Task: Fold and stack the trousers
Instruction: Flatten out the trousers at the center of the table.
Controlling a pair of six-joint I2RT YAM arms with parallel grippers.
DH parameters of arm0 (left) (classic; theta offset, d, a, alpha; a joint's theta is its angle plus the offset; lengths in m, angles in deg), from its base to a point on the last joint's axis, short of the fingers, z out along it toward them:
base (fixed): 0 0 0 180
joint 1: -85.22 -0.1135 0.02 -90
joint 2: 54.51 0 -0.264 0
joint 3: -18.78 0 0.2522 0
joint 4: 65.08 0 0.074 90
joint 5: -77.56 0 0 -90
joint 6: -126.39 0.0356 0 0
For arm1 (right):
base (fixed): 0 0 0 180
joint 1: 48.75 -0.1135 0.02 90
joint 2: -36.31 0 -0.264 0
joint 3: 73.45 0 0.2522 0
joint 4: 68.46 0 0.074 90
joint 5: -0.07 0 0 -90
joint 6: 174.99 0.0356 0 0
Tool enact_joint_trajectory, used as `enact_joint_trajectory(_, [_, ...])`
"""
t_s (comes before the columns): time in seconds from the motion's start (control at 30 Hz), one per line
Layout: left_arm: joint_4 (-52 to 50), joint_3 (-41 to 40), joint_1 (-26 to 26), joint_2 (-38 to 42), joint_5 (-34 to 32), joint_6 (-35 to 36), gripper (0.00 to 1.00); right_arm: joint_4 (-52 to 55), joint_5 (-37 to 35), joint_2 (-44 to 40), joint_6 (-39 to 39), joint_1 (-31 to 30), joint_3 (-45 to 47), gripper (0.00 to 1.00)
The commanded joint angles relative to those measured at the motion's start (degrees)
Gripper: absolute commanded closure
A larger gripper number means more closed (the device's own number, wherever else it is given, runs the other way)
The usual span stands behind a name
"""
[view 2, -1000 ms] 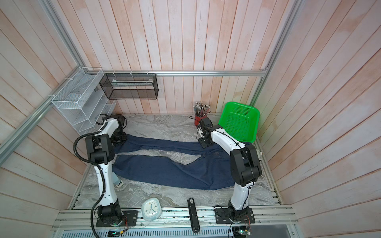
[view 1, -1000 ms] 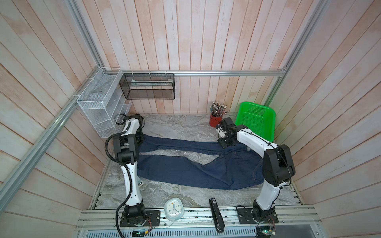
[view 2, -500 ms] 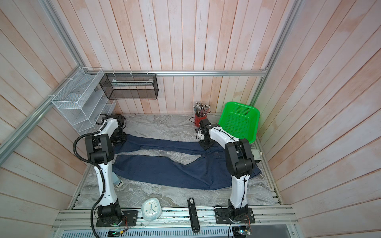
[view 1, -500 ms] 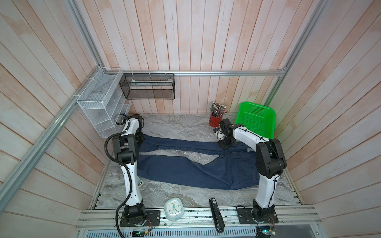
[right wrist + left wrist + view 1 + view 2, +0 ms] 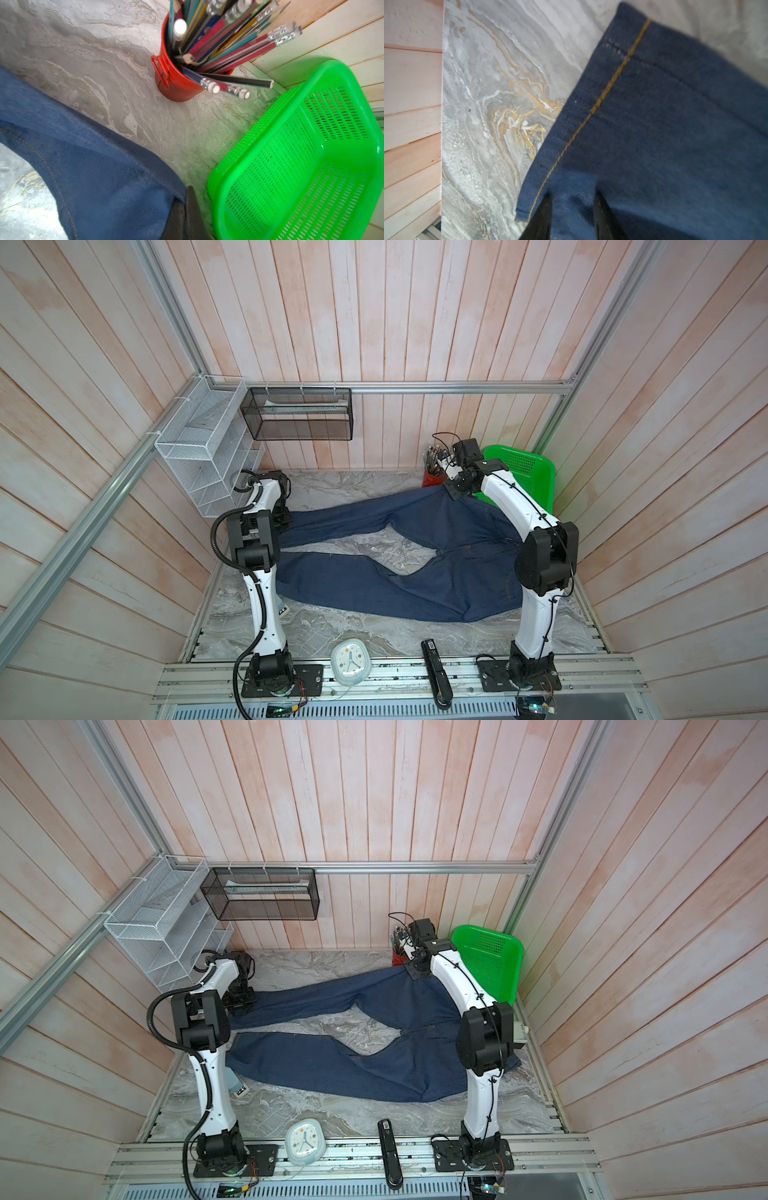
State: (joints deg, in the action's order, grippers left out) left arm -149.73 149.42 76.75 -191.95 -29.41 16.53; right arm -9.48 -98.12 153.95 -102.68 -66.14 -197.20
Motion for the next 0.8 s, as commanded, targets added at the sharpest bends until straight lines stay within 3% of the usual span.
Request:
enact_joint_trajectory(0.0, [-1.36,-2.62,-0.75,-1.82,0.36,-0.16,0.64,3.26,-2.45,5.53,-1.29,1.27,0.4,1.0])
enact_joint_trajectory(0.27, [-1.11,-1.4,-0.79,-1.86,-0.5,-0.45,0.64,2.39,-6.32,8.96,-1.08,2.31,-1.97,0.66])
enact_joint_trajectory(0.5, [-2.02,4.14,-1.02,-4.42,-1.52,0.08,0.64,-1.19,-9.51,-3.87,2.25,-2.26,5.27,0.48])
enact_joint_trajectory(0.7, [-5.7,17.19,-2.19,-11.79,-2.45,1.12,0.64,-1.71,-5.98,-14.3,7.71,-6.17,16.24,0.43])
enact_joint_trajectory(0.77, [-6.0,20.14,-2.98,-13.53,-2.54,1.4,0.64,-1.55,-0.06,-16.7,10.07,-7.16,19.66,0.44])
